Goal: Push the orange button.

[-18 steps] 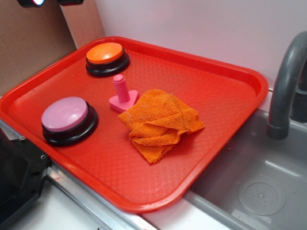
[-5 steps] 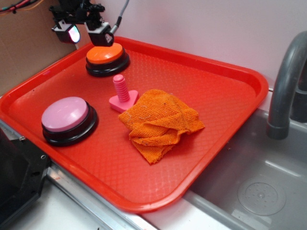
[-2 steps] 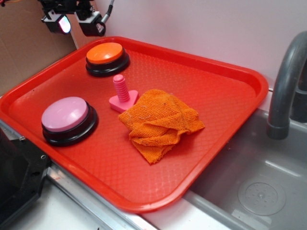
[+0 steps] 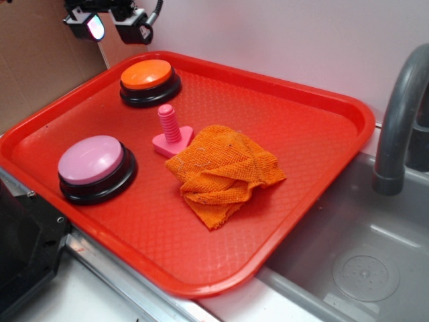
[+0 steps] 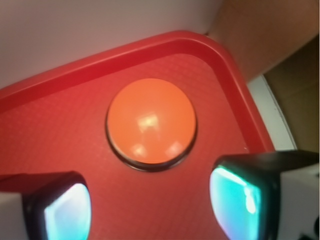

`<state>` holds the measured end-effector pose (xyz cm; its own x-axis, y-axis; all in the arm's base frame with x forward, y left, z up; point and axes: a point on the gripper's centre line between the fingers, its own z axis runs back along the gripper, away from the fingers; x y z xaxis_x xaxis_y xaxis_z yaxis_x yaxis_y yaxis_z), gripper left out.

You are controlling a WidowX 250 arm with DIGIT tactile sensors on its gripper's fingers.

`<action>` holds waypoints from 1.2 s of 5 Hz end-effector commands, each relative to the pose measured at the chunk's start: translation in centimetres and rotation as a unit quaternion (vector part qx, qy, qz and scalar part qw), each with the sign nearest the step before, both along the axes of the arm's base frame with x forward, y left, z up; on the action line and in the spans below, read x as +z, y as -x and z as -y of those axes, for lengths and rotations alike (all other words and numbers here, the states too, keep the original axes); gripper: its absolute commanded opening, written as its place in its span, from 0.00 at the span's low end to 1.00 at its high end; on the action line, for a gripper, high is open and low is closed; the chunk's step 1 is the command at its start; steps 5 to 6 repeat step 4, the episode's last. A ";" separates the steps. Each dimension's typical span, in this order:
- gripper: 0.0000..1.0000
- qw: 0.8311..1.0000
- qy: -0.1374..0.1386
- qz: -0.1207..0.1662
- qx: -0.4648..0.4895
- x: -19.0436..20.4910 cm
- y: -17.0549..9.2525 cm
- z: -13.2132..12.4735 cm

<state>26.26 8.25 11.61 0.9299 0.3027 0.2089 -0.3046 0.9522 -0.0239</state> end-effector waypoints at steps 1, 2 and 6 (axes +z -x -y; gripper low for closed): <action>1.00 0.999 -0.008 0.032 -0.006 2.9 -0.1 0.0; 1.00 1.000 -0.012 0.028 -0.007 3.2 0.1 0.3; 1.00 1.000 0.005 0.011 -0.006 4.0 0.7 0.6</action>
